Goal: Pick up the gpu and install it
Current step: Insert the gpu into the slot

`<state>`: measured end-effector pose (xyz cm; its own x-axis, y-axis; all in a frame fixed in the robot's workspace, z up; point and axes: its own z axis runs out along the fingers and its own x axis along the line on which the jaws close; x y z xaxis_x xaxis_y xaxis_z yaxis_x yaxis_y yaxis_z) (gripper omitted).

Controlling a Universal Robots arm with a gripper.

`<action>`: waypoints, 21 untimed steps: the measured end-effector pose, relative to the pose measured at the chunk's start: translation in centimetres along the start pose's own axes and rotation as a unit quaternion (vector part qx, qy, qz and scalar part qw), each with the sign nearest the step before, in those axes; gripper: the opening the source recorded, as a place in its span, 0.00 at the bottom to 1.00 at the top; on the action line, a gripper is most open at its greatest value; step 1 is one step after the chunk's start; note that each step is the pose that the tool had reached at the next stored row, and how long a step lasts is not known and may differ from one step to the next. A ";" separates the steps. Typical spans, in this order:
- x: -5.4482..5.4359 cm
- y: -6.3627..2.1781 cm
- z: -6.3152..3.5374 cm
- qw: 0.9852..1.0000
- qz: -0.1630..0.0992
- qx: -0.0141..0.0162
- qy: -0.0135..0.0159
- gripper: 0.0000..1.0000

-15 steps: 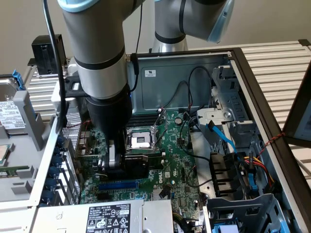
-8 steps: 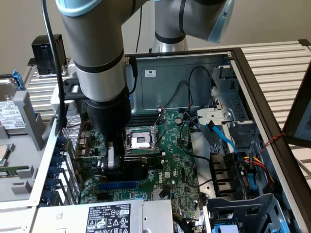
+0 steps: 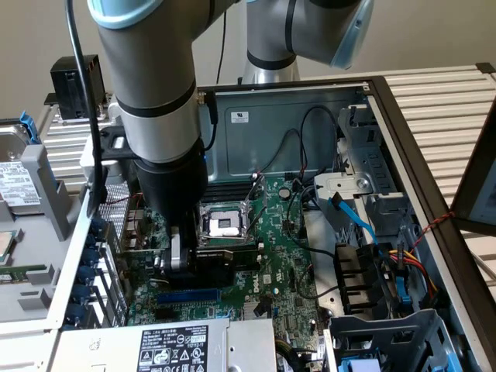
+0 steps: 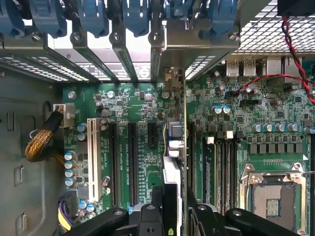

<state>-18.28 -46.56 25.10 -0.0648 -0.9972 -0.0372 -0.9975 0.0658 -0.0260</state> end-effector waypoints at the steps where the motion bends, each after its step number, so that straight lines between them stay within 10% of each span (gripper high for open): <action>1: 0.0 0.10 0.03 1.000 0.000 0.000 0.000 0.27; 21: 0.0 0.19 -0.10 1.000 0.000 0.006 -0.001 0.27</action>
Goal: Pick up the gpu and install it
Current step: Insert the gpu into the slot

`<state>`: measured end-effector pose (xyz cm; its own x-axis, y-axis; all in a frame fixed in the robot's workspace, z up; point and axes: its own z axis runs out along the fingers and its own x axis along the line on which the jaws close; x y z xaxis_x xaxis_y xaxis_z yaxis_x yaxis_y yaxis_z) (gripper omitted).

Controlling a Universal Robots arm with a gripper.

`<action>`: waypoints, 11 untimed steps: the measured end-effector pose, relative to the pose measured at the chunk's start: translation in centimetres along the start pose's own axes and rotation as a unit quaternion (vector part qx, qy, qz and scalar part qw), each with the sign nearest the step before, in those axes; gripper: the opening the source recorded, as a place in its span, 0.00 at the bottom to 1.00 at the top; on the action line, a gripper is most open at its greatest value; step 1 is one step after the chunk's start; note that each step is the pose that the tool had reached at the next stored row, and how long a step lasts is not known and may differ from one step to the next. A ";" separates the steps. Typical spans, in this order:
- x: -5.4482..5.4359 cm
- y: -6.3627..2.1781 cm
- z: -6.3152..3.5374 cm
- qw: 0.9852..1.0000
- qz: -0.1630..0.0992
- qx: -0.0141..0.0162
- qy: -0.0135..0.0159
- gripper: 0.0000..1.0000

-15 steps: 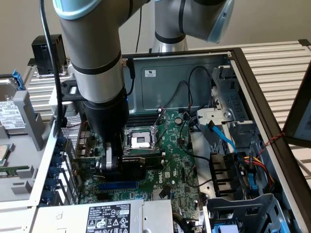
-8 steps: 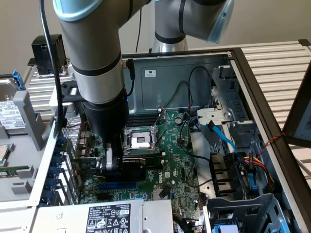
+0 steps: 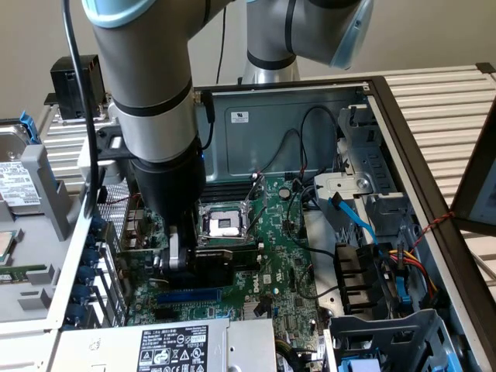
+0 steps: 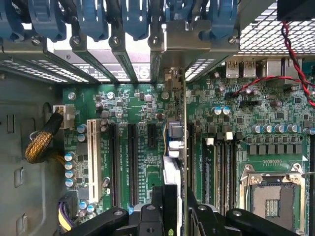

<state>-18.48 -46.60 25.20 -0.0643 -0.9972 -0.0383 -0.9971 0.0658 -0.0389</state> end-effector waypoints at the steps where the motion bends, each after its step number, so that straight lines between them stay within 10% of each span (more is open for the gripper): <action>1: 0.0 0.00 -0.01 1.000 0.000 0.003 0.000 0.27; 4: 0.0 -0.01 0.01 1.000 0.000 0.007 0.000 0.27; 11: 0.0 0.14 0.07 1.000 0.000 0.008 0.000 0.27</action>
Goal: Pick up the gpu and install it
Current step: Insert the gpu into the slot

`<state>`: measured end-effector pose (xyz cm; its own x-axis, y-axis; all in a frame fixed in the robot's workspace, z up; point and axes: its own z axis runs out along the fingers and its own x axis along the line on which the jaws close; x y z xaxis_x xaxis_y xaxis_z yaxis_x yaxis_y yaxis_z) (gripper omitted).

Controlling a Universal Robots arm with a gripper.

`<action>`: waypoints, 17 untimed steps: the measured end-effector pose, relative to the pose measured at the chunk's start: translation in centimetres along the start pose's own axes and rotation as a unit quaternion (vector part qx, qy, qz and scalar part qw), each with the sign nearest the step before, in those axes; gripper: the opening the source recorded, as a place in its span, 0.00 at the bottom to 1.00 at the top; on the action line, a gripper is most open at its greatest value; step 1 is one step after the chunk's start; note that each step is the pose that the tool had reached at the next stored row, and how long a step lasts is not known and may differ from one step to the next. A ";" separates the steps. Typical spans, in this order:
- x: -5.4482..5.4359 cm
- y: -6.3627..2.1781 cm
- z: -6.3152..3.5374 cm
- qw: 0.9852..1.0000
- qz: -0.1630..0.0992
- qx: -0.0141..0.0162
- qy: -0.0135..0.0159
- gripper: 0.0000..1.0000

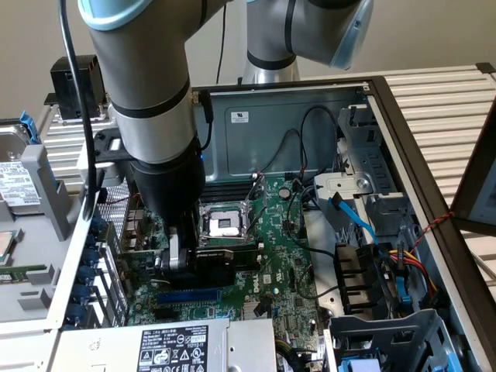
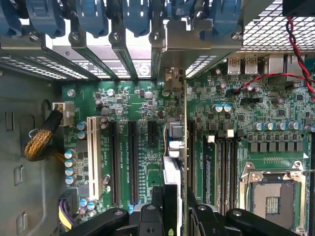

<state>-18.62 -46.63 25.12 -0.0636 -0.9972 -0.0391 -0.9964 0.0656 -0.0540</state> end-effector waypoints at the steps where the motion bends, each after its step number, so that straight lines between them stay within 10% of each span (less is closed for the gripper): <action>1: 0.0 0.01 0.03 1.000 0.000 0.000 0.000 0.27; 17: 0.0 0.33 0.36 1.000 0.000 0.000 0.000 0.27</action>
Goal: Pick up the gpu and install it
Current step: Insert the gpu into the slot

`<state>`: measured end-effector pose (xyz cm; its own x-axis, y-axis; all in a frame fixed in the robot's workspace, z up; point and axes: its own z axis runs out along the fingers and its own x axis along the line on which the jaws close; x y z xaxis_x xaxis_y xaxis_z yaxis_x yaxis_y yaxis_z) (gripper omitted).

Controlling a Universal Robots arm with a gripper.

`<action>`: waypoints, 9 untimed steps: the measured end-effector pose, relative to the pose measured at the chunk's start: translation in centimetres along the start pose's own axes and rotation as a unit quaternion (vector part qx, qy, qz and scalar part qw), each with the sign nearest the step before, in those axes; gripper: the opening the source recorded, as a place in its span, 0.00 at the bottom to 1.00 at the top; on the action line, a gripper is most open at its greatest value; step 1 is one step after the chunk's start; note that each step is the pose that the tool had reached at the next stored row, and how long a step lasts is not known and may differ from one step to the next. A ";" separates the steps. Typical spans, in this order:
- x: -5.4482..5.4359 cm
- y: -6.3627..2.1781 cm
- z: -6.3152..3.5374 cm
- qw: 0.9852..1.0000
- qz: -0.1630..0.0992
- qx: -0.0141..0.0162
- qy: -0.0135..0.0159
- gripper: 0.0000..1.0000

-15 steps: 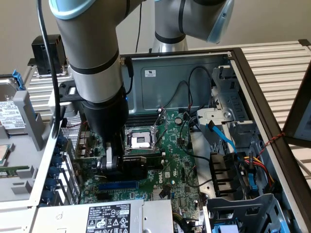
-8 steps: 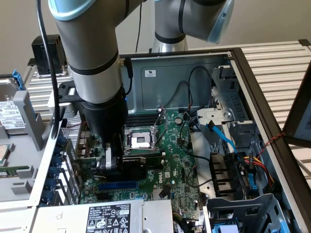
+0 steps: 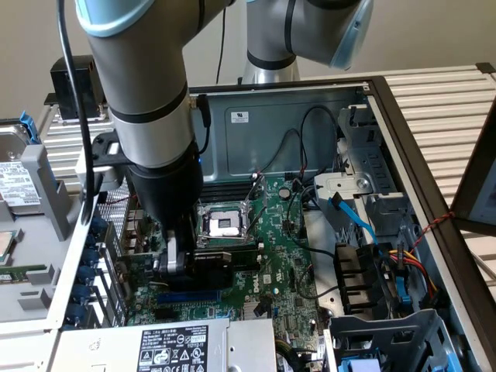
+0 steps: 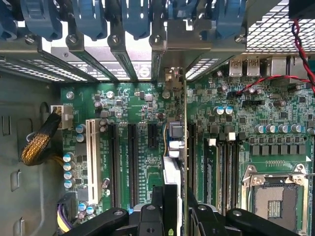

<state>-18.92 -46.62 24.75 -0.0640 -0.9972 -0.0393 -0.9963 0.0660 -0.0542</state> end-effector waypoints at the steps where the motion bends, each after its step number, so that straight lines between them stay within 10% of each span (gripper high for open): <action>1: 0.0 0.00 0.00 1.000 0.000 0.000 0.000 0.27; 9: 0.0 0.01 0.02 1.000 0.000 -0.002 0.000 0.27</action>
<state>-18.93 -46.62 24.73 -0.0640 -0.9972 -0.0386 -0.9965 0.0659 -0.0509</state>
